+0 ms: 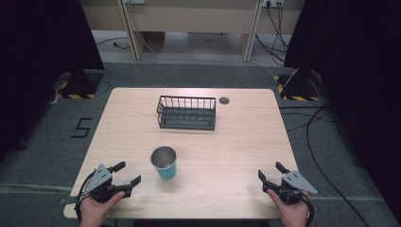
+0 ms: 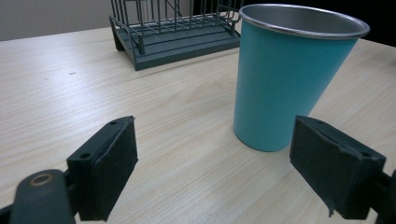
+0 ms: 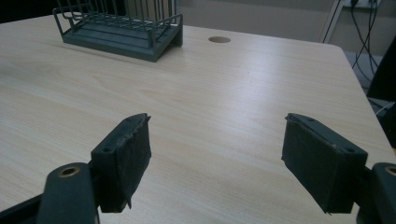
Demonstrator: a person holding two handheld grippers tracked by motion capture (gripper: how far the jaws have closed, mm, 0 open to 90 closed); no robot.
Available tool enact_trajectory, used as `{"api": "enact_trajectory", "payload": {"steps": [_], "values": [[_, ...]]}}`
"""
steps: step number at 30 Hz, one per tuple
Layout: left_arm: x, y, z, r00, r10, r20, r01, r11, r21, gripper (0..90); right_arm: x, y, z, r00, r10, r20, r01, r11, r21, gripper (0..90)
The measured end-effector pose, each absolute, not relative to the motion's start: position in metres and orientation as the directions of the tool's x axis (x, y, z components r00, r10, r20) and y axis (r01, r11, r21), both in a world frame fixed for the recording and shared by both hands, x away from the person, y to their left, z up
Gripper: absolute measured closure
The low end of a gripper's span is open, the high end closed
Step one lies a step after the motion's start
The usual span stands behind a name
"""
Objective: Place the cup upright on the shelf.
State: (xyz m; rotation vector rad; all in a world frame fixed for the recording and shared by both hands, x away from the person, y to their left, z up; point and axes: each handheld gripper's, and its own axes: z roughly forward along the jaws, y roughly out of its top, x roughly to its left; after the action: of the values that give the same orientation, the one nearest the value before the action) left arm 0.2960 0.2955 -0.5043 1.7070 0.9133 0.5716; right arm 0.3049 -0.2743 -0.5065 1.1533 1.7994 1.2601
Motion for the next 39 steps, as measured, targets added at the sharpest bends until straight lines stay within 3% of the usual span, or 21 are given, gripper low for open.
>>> {"api": "enact_trajectory", "payload": {"steps": [39], "values": [[0.312,0.243,-0.495,0.717,0.692,-0.077,0.280,-0.185,0.942,14.5,0.307,-0.273,-0.505,-0.395,0.919,-0.005,0.313,0.139,0.939,22.7]]}}
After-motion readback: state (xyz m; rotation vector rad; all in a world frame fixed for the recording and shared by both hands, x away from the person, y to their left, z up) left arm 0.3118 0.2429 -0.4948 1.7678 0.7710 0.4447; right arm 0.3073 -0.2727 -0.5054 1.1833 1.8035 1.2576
